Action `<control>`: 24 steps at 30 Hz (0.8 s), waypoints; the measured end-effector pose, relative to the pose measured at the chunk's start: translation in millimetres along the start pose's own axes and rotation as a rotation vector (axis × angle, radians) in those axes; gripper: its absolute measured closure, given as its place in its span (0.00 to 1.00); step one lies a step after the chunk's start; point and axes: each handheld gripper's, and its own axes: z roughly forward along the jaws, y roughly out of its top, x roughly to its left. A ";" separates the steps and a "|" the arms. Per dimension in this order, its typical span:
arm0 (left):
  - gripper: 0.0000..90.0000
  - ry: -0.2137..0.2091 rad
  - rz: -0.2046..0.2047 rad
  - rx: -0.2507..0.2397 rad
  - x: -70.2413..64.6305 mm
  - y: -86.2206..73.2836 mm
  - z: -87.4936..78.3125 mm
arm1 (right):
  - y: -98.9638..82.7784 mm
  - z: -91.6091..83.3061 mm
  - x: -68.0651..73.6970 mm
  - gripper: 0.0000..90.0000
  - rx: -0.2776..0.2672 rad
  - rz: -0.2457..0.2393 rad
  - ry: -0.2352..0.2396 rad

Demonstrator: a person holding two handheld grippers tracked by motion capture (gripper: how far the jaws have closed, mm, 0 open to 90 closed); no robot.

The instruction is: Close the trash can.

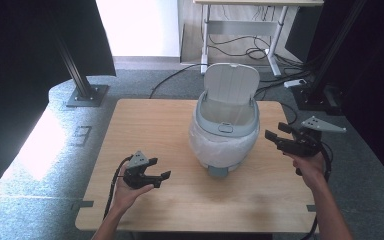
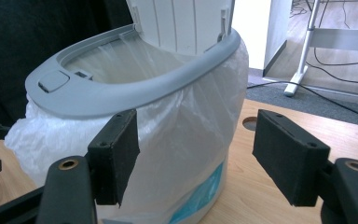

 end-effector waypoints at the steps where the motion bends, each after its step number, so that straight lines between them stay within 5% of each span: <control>1: 0.26 -0.001 -0.003 -0.002 -0.1 0.0 -0.6 | 1.1 0.7 0.1 0.34 0.000 0.000 0.001; 12: 0.26 -0.003 -0.003 0.002 -0.7 -2.1 -3.5 | 29.6 11.4 -2.6 0.33 -0.011 -0.001 0.021; 24: 0.26 -0.007 -0.002 0.003 -1.8 -2.7 -4.2 | 59.7 43.2 -8.3 0.31 0.029 -0.003 0.044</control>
